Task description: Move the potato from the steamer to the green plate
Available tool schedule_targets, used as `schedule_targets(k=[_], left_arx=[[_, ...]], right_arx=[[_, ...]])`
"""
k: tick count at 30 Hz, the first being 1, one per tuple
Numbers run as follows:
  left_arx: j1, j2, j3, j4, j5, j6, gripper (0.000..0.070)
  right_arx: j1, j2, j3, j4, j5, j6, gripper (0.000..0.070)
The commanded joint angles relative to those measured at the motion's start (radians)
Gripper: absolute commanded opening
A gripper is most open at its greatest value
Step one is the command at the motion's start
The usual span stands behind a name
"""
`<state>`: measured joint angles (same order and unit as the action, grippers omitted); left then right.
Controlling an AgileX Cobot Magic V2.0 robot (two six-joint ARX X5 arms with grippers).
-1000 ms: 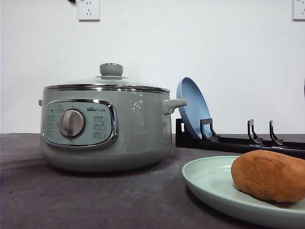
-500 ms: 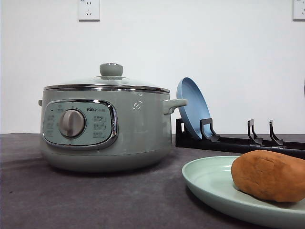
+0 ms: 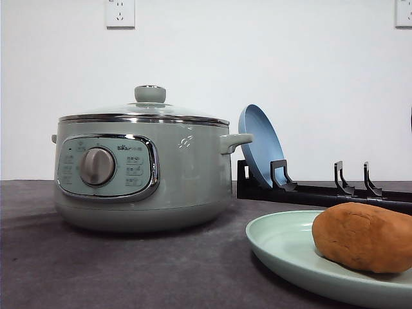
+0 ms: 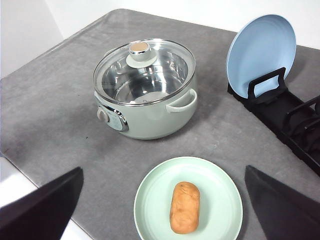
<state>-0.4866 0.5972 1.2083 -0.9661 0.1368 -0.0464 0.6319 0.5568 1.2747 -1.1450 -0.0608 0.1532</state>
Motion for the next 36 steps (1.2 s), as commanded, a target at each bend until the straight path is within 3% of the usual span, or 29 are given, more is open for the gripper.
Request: schedule_targets(k=[1,2,3,4,5,7,28,31,36], left_arx=[[-0.005,0.009,0.009,0.010,0.006,-0.015,0.0700],[-0.005,0.009,0.009,0.006,0.006,-0.014,0.0695],[-0.005,0.009,0.009,0.000,0.006,-0.014,0.0561],[-0.005,0.009,0.009,-0.011,0.006,-0.013,0.0285],[-0.005,0.011,0.009,-0.023,0.006,-0.014,0.0001],[-0.005,0.012,0.009,-0.033,0.006,-0.016,0.0058],[0.002,-0.006,-0.019,-0.007,0.004,-0.019,0.0057],[0.072,-0.056,-0.136,0.140,0.007,-0.019,0.0057],[0.261,-0.237,-0.541,0.564,0.021,-0.012,0.0057]], right_arx=[[0.007,0.004,0.014,0.007,-0.004,-0.009,0.0642],[0.007,0.004,0.014,0.006,-0.004,-0.006,0.0524],[0.007,0.004,0.014,0.004,-0.004,-0.001,0.0361],[0.007,0.004,0.014,-0.001,-0.004,0.006,0.0120],[0.007,0.004,0.014,-0.006,-0.003,0.007,0.0000],[0.007,0.004,0.014,-0.008,-0.003,0.008,0.0015],[0.007,0.003,0.015,-0.008,0.009,0.018,0.0015],[0.007,0.003,0.015,-0.008,0.009,0.018,0.0015],[0.007,0.003,0.015,-0.008,0.009,0.018,0.0015]])
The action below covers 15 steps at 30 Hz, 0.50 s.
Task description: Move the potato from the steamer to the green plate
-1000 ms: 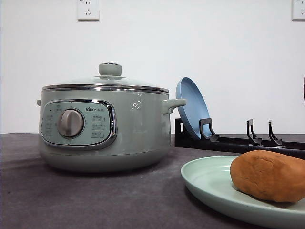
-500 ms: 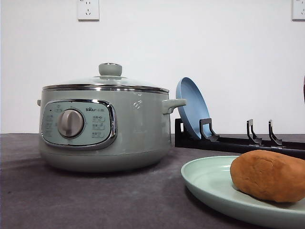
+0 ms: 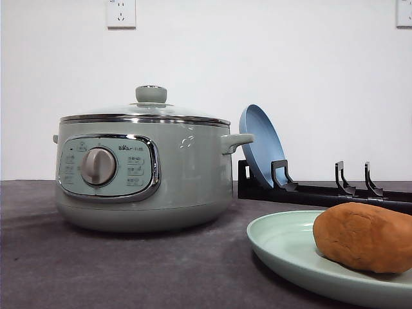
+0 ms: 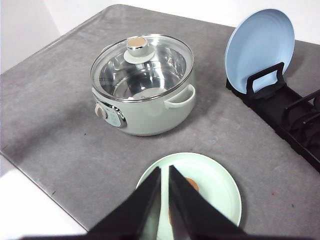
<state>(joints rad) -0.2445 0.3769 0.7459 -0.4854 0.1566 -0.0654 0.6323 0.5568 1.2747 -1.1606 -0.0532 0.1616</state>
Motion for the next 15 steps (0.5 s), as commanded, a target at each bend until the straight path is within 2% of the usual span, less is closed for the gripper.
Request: schedule_targets(k=[1,4,7,12,15], left_arx=[[0.059,-0.058,-0.161,0.142,0.001,0.008,0.0057],[0.154,-0.168,-0.352,0.220,0.000,0.018,0.0057],[0.205,-0.257,-0.487,0.242,-0.018,0.019,0.0057],[0.225,-0.374,-0.617,0.248,-0.116,0.003,0.0057],[0.225,-0.374,-0.650,0.254,-0.181,0.003,0.0057]], right_arx=[[0.007,0.003,0.015,0.008,0.002,0.010,0.0015],[0.007,0.003,0.015,0.008,0.001,0.010,0.0015],[0.007,0.003,0.015,0.008,0.001,0.010,0.0015],[0.007,0.003,0.015,0.008,0.001,0.010,0.0015],[0.007,0.003,0.015,0.008,0.001,0.010,0.0015]])
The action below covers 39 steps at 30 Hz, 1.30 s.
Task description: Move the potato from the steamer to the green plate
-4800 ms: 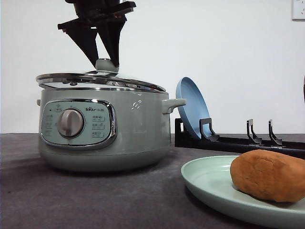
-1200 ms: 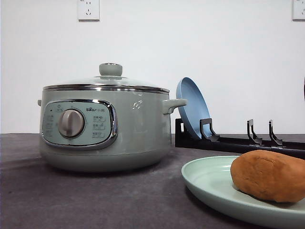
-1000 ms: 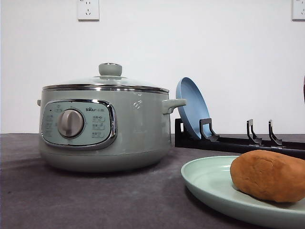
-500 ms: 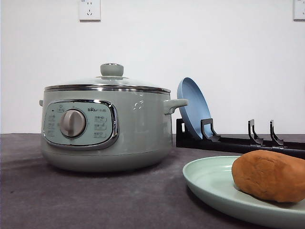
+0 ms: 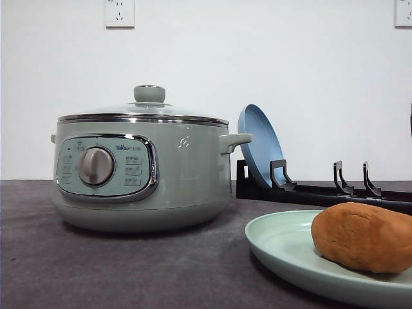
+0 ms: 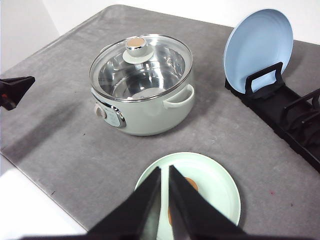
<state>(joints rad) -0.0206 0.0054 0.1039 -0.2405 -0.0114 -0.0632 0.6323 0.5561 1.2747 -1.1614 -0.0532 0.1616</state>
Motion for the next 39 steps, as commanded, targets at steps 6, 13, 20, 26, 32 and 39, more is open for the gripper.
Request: schedule_targets(k=[6,13,20,26,32,39], left_arx=[[0.002,-0.003,-0.084,0.065,-0.049,0.002,0.0057],[0.001,-0.002,-0.092,0.054,-0.049,0.028,0.0057],[0.001,-0.002,-0.092,0.054,-0.049,0.028,0.0057],[0.001,-0.002,-0.092,0.054,-0.049,0.028,0.0057],[0.001,-0.002,-0.092,0.054,-0.049,0.028,0.0057],[0.001,-0.002,-0.092,0.054,-0.049,0.028,0.0057]], right_arx=[[0.007,0.004,0.015,0.008,0.001,0.010,0.0015],[0.007,0.004,0.016,0.008,0.001,0.010,0.0015],[0.007,0.004,0.016,0.008,0.001,0.010,0.0015],[0.007,0.004,0.016,0.008,0.001,0.010,0.0015],[-0.065,0.003,-0.015,0.029,0.030,-0.002,0.0013],[-0.362,-0.121,-0.420,0.392,0.039,-0.121,0.0012]])
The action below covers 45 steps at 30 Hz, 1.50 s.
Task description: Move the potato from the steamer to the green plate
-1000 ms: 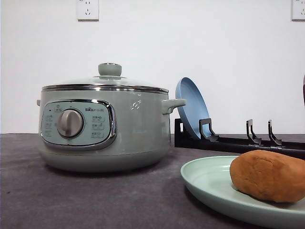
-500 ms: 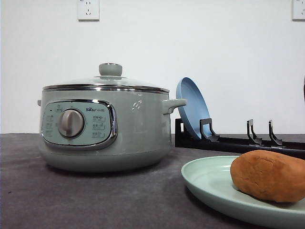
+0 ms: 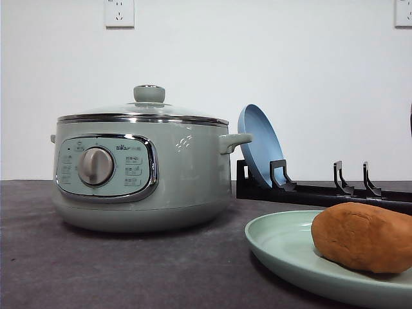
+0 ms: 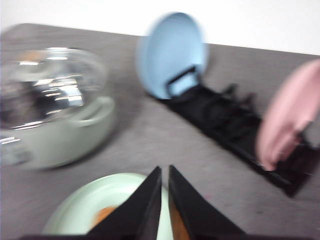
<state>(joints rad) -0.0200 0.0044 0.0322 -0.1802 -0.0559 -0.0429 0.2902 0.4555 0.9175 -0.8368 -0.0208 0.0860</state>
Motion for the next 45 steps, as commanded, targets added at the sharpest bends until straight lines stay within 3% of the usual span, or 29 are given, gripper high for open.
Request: schedule_targets(k=[1,4,7,11,16,22,45], left_arx=[[0.000,-0.001,-0.020,-0.006,-0.005,0.008,0.0057],[0.000,-0.001,-0.020,-0.006,-0.005,0.007,0.0057],[0.000,-0.001,-0.020,-0.006,-0.005,0.008,0.0057],[0.000,-0.001,-0.020,-0.006,-0.005,0.008,0.0057],[0.000,-0.001,-0.020,-0.006,-0.004,0.008,0.0057],[0.000,-0.001,-0.020,-0.006,-0.005,0.007,0.0057],[0.000,-0.001,-0.020,-0.006,-0.004,0.007,0.0057]], right_arx=[[-0.049,-0.054,-0.151,0.154,0.011,-0.061,0.0012],[-0.101,-0.159,-0.386,0.402,0.022,-0.115,0.0012],[-0.141,-0.265,-0.590,0.607,0.020,-0.121,0.0012],[-0.185,-0.381,-0.778,0.731,0.021,-0.093,0.0012],[-0.225,-0.452,-0.906,0.764,0.064,-0.093,0.0012],[-0.249,-0.452,-0.906,0.659,0.080,-0.099,0.0012],[-0.260,-0.452,-0.905,0.680,0.047,-0.097,0.0012]])
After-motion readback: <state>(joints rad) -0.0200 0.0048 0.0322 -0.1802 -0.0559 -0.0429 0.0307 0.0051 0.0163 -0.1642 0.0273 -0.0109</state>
